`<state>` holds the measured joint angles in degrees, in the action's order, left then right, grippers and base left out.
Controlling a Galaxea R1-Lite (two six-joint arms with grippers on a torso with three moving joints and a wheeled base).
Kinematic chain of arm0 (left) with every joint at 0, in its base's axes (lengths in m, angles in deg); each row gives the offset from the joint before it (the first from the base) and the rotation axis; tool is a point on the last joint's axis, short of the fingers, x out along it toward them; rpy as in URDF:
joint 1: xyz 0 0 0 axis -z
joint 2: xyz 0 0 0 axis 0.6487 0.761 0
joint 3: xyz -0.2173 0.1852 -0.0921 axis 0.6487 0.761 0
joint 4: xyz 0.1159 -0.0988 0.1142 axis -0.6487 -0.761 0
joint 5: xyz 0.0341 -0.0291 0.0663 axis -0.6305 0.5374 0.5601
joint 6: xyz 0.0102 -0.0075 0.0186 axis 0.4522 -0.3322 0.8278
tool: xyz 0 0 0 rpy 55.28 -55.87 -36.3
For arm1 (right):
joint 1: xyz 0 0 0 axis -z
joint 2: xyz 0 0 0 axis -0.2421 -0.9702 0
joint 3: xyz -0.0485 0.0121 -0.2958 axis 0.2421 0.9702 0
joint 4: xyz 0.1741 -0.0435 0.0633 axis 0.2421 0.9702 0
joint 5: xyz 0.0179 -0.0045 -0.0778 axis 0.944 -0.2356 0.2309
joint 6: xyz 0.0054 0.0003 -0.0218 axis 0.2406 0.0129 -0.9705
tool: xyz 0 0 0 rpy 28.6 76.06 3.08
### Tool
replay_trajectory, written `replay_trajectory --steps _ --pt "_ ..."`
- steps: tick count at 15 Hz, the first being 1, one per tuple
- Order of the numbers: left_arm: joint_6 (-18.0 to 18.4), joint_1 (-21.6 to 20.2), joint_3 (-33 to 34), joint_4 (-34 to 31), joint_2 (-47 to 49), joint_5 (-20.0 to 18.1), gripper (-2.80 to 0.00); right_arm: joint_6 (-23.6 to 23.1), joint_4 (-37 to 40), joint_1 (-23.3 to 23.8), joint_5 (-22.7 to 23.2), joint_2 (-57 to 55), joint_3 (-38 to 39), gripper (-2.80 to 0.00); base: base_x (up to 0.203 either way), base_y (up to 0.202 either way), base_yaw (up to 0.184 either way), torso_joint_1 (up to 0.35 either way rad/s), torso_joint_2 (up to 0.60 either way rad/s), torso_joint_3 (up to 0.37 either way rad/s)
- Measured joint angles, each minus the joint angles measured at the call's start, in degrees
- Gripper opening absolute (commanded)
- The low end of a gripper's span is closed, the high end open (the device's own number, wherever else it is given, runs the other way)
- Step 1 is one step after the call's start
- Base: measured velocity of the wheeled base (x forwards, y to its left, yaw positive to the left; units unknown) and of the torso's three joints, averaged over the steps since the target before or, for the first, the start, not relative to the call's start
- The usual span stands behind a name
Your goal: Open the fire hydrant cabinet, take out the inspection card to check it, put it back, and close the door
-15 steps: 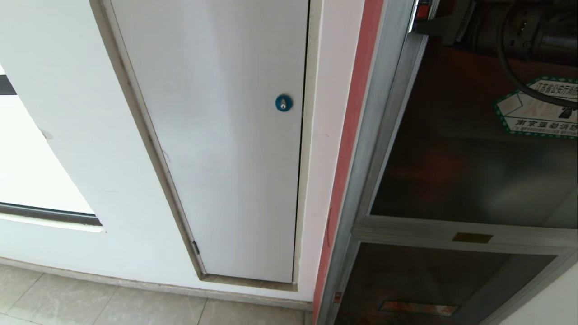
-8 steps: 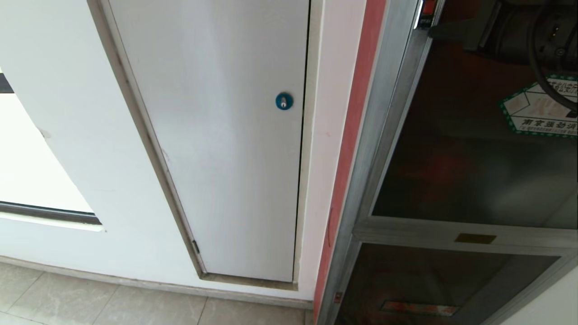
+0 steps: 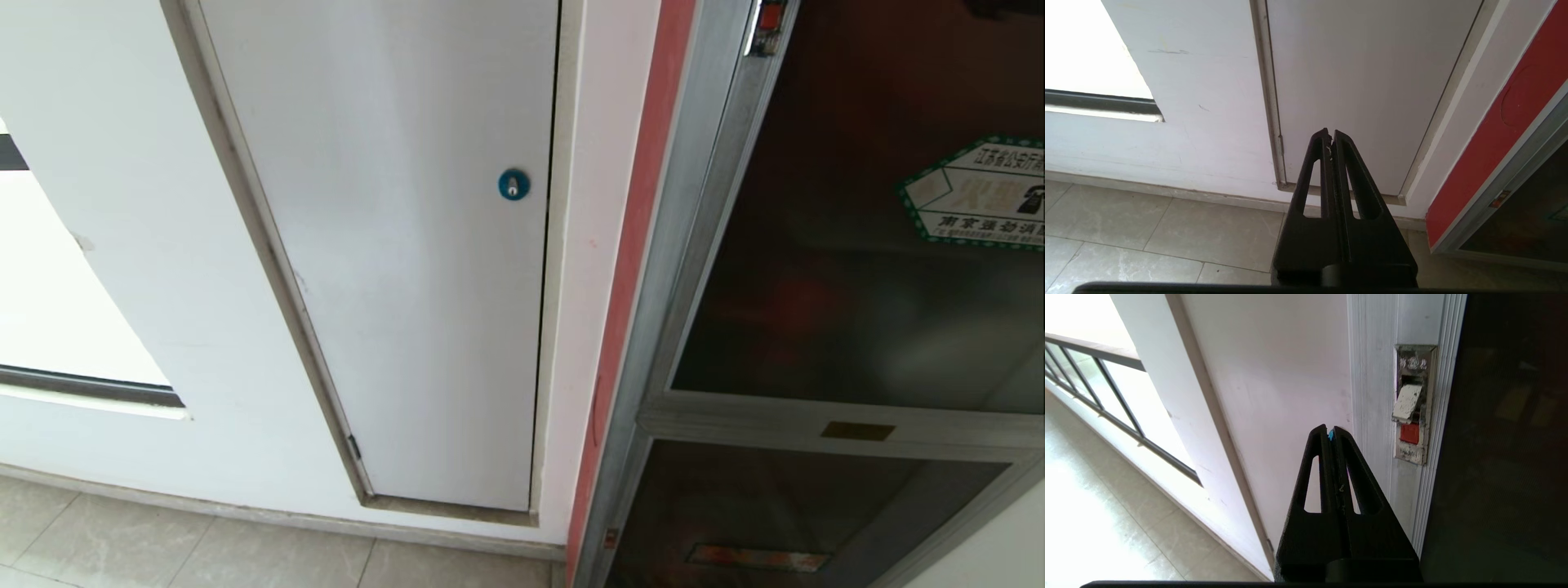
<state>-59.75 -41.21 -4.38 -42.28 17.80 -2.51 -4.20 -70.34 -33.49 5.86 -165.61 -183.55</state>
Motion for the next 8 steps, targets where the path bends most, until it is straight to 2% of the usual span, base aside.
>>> replay_trajectory --steps 3,8 --pt "0.02 0.0 0.0 0.0 0.0 0.02 -2.8 0.0 3.52 -0.26 -0.13 -2.39 -6.07 -2.8 0.0 0.0 0.0 0.0 0.0 0.0" --pt "-0.01 0.0 0.0 0.0 0.0 0.0 -2.8 0.0 3.98 -0.16 -1.01 -6.81 -10.15 -2.8 0.0 0.0 0.0 0.0 0.0 0.0"
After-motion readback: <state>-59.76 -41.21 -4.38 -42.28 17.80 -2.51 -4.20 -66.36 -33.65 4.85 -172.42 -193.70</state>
